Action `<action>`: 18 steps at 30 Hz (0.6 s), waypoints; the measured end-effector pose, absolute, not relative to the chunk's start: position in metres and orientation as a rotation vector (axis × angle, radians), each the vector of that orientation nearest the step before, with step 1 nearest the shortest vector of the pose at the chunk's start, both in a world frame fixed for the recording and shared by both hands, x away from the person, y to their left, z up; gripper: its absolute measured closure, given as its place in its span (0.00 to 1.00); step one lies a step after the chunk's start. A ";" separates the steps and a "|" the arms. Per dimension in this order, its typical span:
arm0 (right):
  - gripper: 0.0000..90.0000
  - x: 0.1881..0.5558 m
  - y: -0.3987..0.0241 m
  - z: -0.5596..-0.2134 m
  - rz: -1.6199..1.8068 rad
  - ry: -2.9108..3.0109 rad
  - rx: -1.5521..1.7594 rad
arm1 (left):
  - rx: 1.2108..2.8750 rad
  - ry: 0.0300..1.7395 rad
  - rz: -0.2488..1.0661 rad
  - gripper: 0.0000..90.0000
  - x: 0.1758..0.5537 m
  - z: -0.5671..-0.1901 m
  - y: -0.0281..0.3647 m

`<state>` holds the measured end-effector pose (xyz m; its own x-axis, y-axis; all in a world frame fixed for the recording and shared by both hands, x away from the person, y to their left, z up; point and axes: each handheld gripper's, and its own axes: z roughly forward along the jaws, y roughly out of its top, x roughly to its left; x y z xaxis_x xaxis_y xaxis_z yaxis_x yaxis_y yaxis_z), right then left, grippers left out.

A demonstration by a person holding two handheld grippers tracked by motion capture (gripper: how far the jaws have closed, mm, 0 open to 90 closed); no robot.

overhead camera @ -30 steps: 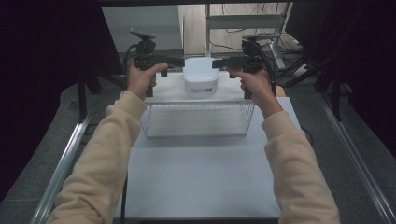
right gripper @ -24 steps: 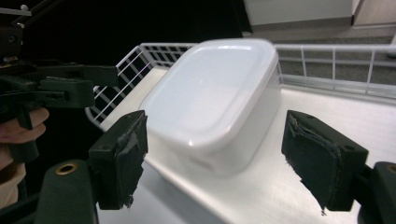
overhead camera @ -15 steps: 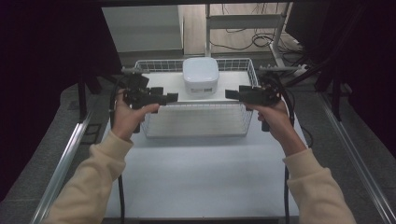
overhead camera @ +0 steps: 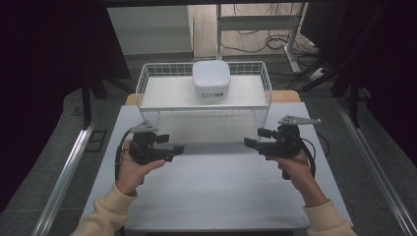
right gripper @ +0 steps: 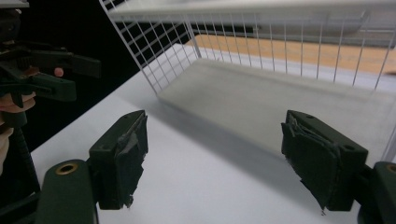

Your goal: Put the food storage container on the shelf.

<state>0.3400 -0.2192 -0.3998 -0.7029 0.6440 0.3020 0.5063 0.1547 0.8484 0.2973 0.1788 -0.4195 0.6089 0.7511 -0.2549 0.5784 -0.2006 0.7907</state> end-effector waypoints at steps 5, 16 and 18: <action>0.26 0.328 -0.222 -0.432 1.533 2.322 1.185 | 1.915 1.105 0.223 0.28 0.288 -0.442 0.187; 0.26 0.322 -0.223 -0.448 1.439 2.341 1.155 | 1.916 1.138 0.216 0.27 0.286 -0.453 0.194; 0.26 0.321 -0.223 -0.447 1.447 2.332 1.151 | 1.915 1.139 0.216 0.27 0.286 -0.454 0.195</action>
<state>0.3214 -0.2235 -0.4473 -0.6890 0.6822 0.2447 0.5220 0.2330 0.8205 0.2859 0.1947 -0.4536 0.5659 0.7805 -0.2656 0.6289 -0.2004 0.7512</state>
